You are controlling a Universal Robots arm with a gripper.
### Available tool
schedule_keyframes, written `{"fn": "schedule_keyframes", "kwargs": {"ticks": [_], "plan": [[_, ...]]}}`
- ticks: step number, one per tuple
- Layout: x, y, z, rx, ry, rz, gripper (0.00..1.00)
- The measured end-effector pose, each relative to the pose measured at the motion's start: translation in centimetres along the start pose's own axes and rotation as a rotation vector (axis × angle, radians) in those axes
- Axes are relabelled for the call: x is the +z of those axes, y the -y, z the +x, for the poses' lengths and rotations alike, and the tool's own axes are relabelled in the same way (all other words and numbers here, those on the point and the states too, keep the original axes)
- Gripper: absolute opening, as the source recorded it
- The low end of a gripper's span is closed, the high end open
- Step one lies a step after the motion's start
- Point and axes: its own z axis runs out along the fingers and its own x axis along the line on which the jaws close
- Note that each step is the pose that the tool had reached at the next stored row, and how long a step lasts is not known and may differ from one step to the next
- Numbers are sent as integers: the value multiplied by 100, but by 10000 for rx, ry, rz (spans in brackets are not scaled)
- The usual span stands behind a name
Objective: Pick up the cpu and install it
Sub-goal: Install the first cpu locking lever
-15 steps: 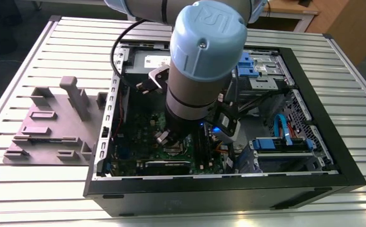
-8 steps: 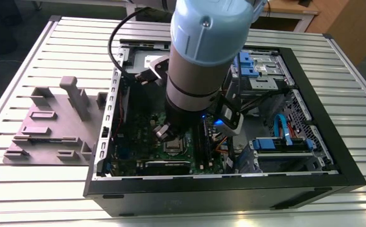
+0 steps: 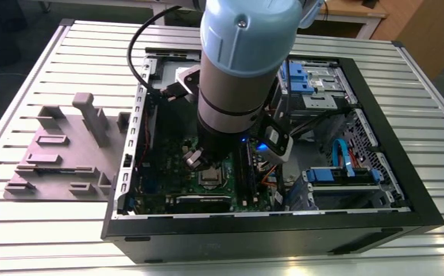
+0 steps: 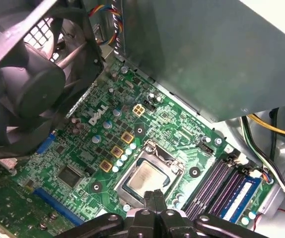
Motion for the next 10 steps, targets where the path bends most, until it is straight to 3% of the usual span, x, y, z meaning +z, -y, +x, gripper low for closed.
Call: {"fn": "schedule_keyframes", "kwargs": {"ticks": [10], "plan": [[-37,-5,-2,0,-1,2,10]]}}
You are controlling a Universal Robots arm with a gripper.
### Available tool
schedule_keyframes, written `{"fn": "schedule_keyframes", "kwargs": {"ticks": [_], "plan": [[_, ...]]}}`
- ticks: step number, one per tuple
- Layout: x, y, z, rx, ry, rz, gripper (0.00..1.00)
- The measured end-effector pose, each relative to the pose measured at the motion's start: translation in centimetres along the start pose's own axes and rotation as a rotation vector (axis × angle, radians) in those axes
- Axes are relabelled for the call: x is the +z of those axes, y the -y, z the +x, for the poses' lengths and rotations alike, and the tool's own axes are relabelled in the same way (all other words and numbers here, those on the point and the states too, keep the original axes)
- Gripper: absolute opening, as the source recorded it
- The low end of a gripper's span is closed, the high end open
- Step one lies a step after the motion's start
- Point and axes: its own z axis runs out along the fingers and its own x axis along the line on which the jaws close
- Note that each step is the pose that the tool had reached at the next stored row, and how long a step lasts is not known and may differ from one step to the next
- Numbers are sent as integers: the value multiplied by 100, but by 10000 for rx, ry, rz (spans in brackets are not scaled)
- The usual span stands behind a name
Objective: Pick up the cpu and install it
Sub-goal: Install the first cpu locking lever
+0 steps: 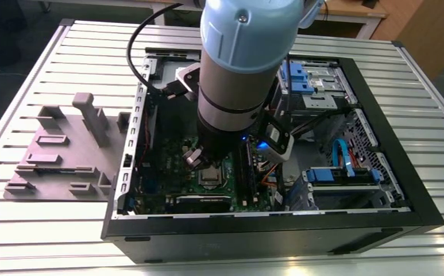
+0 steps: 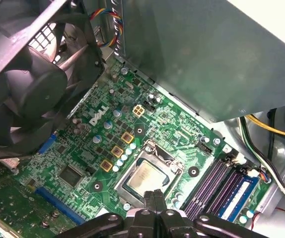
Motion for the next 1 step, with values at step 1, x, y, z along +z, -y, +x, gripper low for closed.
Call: {"fn": "schedule_keyframes", "kwargs": {"ticks": [1], "plan": [[0,0,0,0,0,0,10]]}}
